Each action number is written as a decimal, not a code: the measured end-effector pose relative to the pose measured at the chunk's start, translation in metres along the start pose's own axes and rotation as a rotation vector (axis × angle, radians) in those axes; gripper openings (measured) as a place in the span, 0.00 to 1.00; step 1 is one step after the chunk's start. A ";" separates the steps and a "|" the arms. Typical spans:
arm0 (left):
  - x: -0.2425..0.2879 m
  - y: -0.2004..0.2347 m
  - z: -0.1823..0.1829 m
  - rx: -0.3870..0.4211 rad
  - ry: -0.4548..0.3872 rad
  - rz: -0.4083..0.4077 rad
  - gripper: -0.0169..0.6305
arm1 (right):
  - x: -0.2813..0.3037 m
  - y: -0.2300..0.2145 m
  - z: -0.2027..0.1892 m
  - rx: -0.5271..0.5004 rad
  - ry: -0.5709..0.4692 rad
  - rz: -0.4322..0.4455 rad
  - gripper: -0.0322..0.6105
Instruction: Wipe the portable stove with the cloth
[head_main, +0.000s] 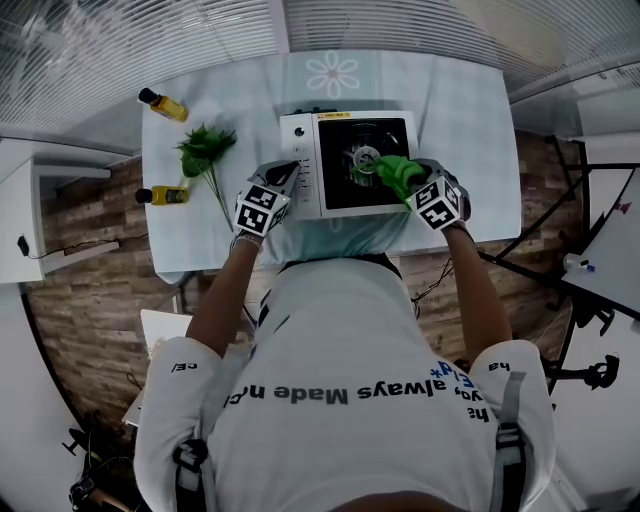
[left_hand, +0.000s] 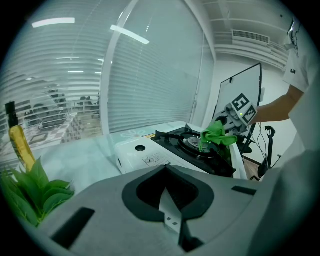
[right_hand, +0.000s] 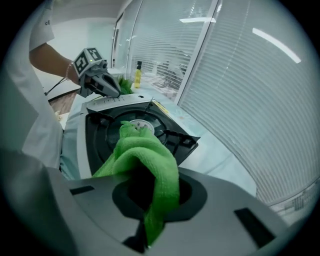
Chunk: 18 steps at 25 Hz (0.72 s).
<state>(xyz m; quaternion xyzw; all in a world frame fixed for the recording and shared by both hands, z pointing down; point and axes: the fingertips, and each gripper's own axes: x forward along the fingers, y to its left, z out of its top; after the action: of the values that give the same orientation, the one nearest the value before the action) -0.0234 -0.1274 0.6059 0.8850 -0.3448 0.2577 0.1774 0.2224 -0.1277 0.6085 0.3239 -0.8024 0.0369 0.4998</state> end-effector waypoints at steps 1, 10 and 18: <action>0.000 0.000 0.000 0.001 -0.001 0.000 0.05 | 0.004 -0.006 0.004 0.005 -0.003 -0.018 0.09; 0.000 0.000 -0.001 -0.004 -0.009 -0.019 0.05 | 0.041 -0.055 0.037 -0.032 0.005 -0.112 0.09; 0.000 0.001 -0.002 -0.002 -0.008 -0.039 0.05 | 0.025 -0.069 0.050 -0.033 0.003 -0.134 0.09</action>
<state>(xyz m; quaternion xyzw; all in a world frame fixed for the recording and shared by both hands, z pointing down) -0.0249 -0.1271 0.6080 0.8924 -0.3285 0.2503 0.1820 0.2148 -0.2135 0.5857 0.3687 -0.7787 -0.0094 0.5075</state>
